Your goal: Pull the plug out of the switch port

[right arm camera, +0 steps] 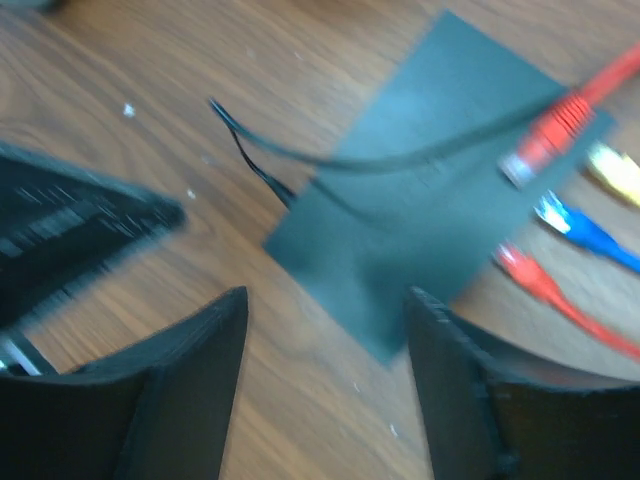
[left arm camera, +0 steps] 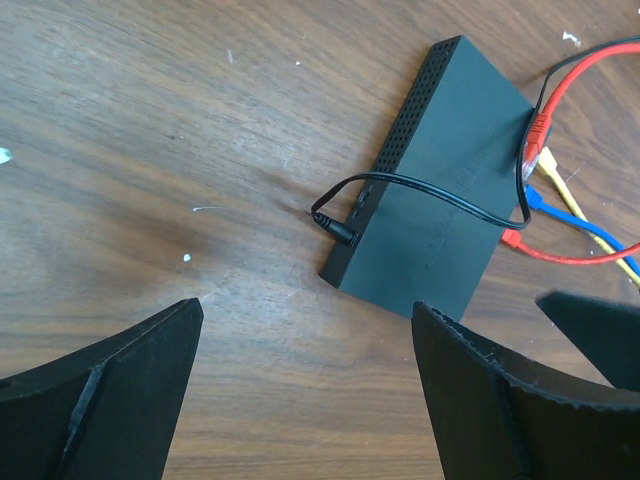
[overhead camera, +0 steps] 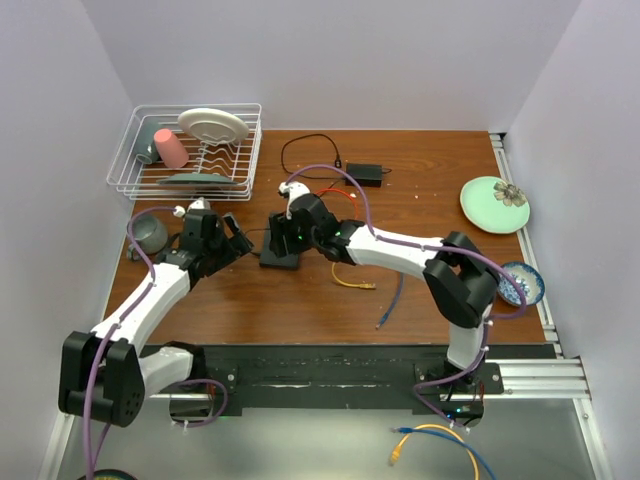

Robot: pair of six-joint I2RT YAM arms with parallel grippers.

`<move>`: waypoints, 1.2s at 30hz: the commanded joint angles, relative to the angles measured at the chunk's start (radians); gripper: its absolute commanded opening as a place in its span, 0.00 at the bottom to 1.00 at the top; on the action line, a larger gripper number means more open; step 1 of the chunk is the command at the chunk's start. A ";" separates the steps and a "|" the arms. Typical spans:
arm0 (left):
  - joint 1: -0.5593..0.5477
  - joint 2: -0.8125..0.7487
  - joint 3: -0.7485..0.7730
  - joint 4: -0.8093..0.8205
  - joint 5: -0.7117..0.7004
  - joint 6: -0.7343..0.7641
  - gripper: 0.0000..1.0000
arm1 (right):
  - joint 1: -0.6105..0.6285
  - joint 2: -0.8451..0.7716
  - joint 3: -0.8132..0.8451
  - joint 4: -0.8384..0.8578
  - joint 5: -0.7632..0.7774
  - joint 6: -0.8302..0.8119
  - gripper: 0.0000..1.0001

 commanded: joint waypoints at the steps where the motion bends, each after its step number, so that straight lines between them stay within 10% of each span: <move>1: 0.022 0.033 -0.001 0.047 0.034 -0.022 0.92 | -0.003 0.071 0.114 0.037 -0.072 0.020 0.60; 9: 0.057 0.003 -0.021 0.106 0.079 0.006 0.82 | -0.031 0.136 0.102 0.143 -0.158 0.094 0.30; 20: 0.062 0.081 -0.044 0.234 0.195 0.001 0.50 | -0.101 0.191 0.085 0.216 -0.231 0.170 0.27; 36: 0.060 0.009 -0.346 0.619 0.256 -0.258 0.54 | -0.148 0.228 -0.039 0.436 -0.380 0.292 0.25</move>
